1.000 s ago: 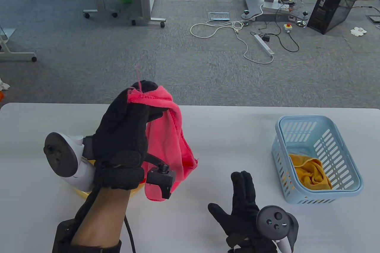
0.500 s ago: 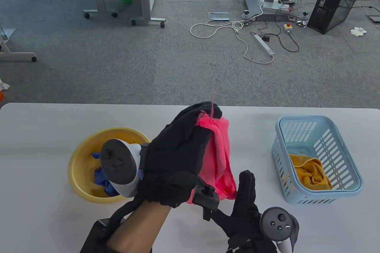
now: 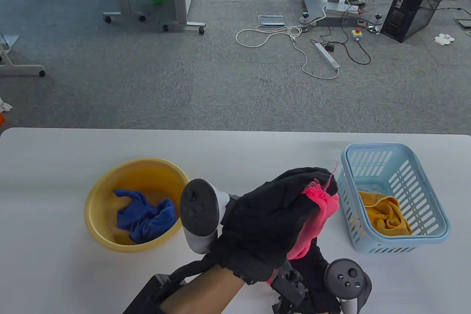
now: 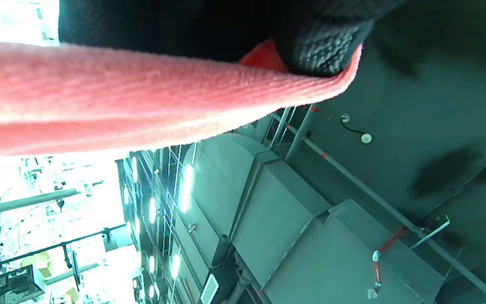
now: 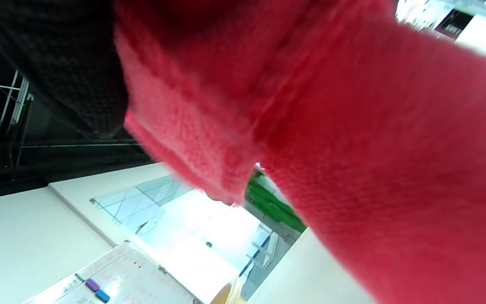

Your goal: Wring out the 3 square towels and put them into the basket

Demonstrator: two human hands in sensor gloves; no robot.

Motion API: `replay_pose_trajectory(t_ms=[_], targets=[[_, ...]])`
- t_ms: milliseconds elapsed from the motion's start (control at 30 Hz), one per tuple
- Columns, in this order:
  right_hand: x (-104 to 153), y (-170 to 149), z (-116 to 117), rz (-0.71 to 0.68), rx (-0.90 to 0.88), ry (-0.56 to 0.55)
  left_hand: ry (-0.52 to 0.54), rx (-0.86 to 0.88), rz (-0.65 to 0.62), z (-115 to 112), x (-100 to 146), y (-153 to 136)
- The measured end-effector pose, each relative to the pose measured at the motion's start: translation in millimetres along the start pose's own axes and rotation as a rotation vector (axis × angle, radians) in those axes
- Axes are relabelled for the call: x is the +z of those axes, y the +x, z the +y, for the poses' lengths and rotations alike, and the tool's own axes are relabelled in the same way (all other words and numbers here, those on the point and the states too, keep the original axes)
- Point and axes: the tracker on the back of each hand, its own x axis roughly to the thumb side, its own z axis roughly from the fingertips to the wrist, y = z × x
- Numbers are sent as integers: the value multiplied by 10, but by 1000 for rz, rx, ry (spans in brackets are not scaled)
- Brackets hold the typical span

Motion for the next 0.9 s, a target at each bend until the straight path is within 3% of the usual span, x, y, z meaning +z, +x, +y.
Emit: replay_pose_trajectory(t_ms=[100, 500, 800, 900], targets=[[-3, -33, -35, -10, -28, -94, 11, -21, -8, 16, 42, -6], [-23, -141, -98, 22, -80, -90, 62, -125, 22, 319, 156, -96], [-14, -113, -250, 17, -81, -154, 182, -126, 110, 701, 313, -297], [4, -101, -311, 15, -78, -186, 211, -262, 141, 865, 380, -380]])
